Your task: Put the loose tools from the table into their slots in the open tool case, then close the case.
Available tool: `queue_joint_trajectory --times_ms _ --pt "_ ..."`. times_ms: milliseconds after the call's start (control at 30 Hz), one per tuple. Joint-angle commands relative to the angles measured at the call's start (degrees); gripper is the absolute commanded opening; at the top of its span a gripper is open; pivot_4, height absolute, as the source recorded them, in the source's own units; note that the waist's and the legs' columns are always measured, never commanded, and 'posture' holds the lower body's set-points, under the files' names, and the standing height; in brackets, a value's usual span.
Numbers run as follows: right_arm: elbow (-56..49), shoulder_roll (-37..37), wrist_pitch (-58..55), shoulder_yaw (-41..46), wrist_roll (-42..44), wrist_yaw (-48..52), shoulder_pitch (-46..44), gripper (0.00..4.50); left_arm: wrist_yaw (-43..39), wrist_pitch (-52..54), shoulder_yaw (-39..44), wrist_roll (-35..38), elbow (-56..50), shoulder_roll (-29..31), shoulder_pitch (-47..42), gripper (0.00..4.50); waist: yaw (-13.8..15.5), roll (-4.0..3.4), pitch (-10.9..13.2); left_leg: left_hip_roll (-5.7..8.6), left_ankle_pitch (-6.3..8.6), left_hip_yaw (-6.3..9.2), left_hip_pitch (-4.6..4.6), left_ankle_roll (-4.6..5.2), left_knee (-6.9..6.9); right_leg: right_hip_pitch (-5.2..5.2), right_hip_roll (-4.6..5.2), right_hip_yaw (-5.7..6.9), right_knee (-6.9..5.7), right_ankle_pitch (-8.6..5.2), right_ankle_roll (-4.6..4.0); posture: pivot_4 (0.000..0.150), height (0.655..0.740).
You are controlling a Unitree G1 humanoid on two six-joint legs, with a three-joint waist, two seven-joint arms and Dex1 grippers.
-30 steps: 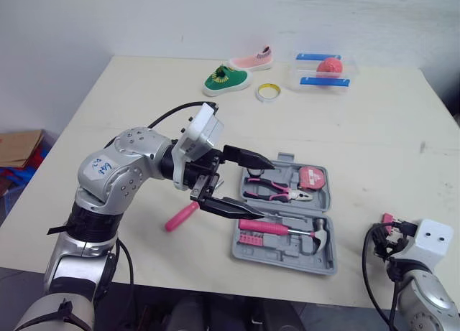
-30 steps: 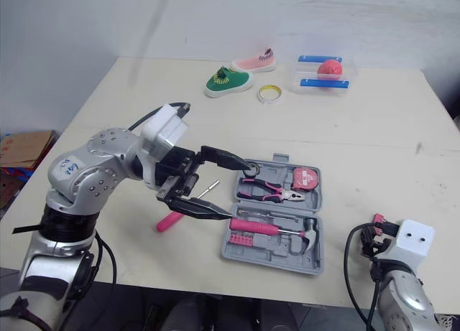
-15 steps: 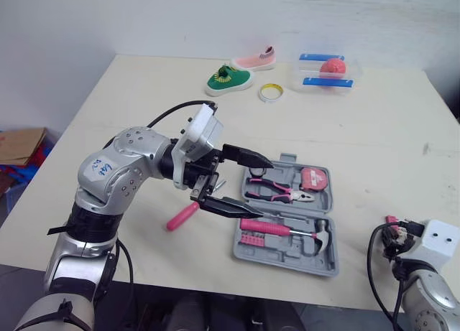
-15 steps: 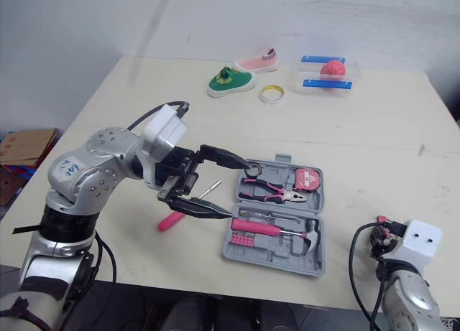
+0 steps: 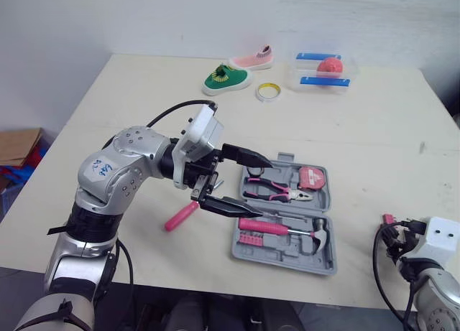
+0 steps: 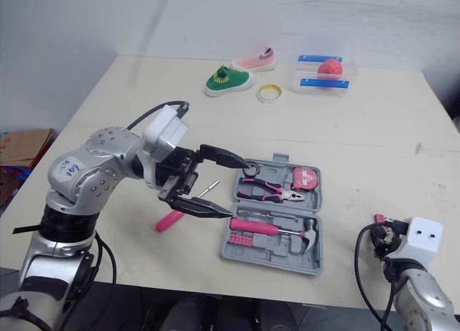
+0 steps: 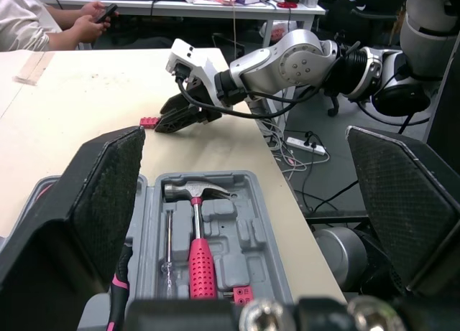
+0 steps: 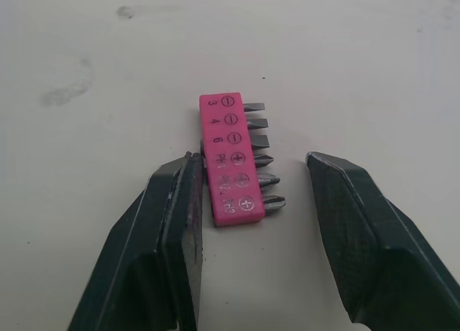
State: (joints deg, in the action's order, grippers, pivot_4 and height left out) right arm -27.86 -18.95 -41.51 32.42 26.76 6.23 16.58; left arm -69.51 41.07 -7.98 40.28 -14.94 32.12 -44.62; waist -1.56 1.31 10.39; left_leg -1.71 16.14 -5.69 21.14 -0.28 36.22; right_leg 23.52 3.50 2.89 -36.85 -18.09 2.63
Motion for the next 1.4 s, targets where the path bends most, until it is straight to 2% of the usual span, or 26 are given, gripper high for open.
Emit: queue_joint_trajectory --times_ms 33,133,233,300,533,633,700,800,967,1033,1133,1267,1400 --pt "0.76 -1.23 0.14 0.15 0.67 2.76 1.38 2.47 0.14 -0.81 0.36 0.02 -0.47 -0.14 -0.15 4.50 0.00 0.02 0.01 0.00 0.00 0.00 0.00 0.00 -0.01 0.00 0.00 0.00 0.01 0.00 0.00 0.150 0.7304" --pt "1.77 -1.83 0.61 0.36 0.30 3.35 1.09 2.47 -0.02 -0.81 0.37 0.03 -0.50 0.00 -0.03 4.50 -0.01 0.11 0.06 -0.01 0.00 0.00 0.00 -0.01 -0.02 0.00 0.00 0.00 0.02 0.00 0.00 0.150 0.7304" --pt "2.26 -2.12 0.65 0.54 0.31 3.91 1.07 1.63 0.03 -0.98 0.06 -0.25 -0.34 -0.25 -0.28 4.50 0.03 0.20 0.12 0.00 0.00 -0.01 0.00 -0.01 0.00 0.00 0.00 0.00 0.02 0.00 0.00 0.150 0.7304" --pt "2.13 -2.12 0.56 0.53 0.22 4.09 1.36 0.76 0.05 -0.94 -0.03 -0.30 -0.34 -0.35 -0.38 4.50 0.10 0.23 0.13 0.00 0.00 0.00 0.00 -0.01 0.00 -0.01 0.01 0.00 0.02 0.00 0.00 0.150 0.7304" --pt "-3.98 -5.52 1.85 2.27 1.60 8.13 3.83 0.77 0.26 0.64 0.16 0.00 -0.54 0.47 0.21 4.50 0.17 0.21 0.14 0.00 0.02 0.01 0.03 -0.02 -0.06 0.01 0.01 0.03 0.09 -0.01 0.01 0.150 0.7304" --pt "-11.33 -13.22 -1.66 2.71 5.95 15.22 5.52 0.77 -0.85 1.01 -0.73 -0.79 -2.16 3.11 3.49 4.50 -0.20 -0.10 0.29 0.02 0.03 -0.03 0.04 -0.01 -0.06 0.03 0.02 0.00 0.09 -0.01 0.02 0.150 0.7304" --pt "-14.84 -18.47 -4.68 2.57 10.54 19.85 5.62 0.77 -2.33 -0.81 -2.15 -2.82 -3.13 5.48 5.81 4.50 -0.36 0.01 0.37 -0.01 0.05 -0.21 0.03 0.00 -0.10 0.03 -0.01 -0.15 0.05 -0.02 0.03 0.150 0.7304" --pt "-19.73 -30.07 -6.66 -0.20 15.72 31.20 5.33 0.77 -4.78 -4.67 -4.91 -6.85 -4.37 9.10 9.04 4.50 -0.03 0.23 0.53 -0.08 0.02 -0.13 -0.06 -0.02 -0.11 0.07 -0.11 -0.09 0.05 -0.03 0.05 0.150 0.7304" --pt "-20.70 -42.21 -6.60 -4.12 20.09 43.99 2.52 0.77 -6.59 -8.24 -7.10 -9.90 -5.04 10.78 11.25 4.50 1.43 0.37 0.61 -0.08 0.09 0.19 0.13 0.26 -0.11 0.02 -0.12 0.19 0.39 0.01 -0.01 0.150 0.7304" --pt "-18.52 -46.67 -6.49 -9.62 19.40 46.59 -3.17 0.77 -6.85 -9.30 -7.85 -10.80 -5.49 10.54 11.66 4.50 1.55 0.39 0.64 -0.05 0.19 0.17 0.22 0.44 -0.02 -0.01 -0.06 0.20 0.51 0.09 -0.04 0.150 0.7304" --pt "-15.70 -50.14 -5.66 -22.51 14.83 48.73 -14.06 0.77 -5.80 -9.38 -7.74 -11.24 -5.98 9.96 12.14 4.50 1.48 0.46 0.67 -0.04 0.30 0.14 0.42 0.75 0.04 -0.04 0.00 0.20 0.97 0.29 0.13 0.150 0.7304" --pt "-11.62 -52.65 -1.59 -34.38 5.12 51.73 -20.83 0.77 -4.44 -9.26 -7.21 -11.73 -6.82 9.91 13.26 4.50 1.56 0.45 0.66 -0.01 0.41 0.13 0.55 0.69 0.11 0.04 0.09 0.20 1.03 0.31 0.17 0.150 0.7304" --pt "-7.27 -52.81 1.59 -40.51 -0.51 55.28 -26.23 0.77 -3.51 -9.10 -6.44 -11.64 -7.70 10.28 14.09 4.50 1.54 0.37 0.70 -0.06 0.43 0.21 1.01 0.56 0.53 0.28 0.08 0.38 0.98 0.19 0.22 0.150 0.7304"
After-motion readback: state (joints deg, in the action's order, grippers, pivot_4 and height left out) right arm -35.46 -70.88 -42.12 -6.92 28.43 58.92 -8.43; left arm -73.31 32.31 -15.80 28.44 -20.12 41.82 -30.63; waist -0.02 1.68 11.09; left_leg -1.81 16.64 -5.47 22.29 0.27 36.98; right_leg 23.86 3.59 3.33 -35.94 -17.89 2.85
